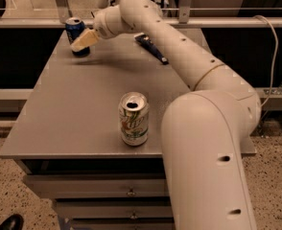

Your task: Move pepsi can near blue chip bag

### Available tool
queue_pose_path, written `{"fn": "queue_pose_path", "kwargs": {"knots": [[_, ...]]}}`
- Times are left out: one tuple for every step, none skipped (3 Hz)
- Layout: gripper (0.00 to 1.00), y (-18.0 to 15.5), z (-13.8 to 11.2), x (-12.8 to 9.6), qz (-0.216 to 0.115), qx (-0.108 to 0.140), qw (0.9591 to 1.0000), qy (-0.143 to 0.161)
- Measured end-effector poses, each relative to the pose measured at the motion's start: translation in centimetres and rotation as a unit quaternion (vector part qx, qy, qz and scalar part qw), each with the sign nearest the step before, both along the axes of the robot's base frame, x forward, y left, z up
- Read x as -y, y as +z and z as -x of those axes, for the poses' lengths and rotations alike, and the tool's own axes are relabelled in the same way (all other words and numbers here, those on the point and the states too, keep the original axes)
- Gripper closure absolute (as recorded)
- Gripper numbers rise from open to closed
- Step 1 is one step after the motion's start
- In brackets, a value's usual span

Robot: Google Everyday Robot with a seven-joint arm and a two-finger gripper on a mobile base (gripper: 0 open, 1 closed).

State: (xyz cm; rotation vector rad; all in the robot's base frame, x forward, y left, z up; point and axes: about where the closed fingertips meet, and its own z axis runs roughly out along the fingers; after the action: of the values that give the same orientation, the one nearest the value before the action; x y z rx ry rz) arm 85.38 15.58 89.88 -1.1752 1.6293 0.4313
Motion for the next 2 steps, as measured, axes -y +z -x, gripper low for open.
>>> {"fn": "queue_pose_path", "kwargs": {"knots": [[0.0,0.0,0.4,-4.7,-0.025,-0.022,0.9989,0.033],[0.0,-0.2,1.0,-6.8,-0.036,-0.045,0.9968,0.055]]}}
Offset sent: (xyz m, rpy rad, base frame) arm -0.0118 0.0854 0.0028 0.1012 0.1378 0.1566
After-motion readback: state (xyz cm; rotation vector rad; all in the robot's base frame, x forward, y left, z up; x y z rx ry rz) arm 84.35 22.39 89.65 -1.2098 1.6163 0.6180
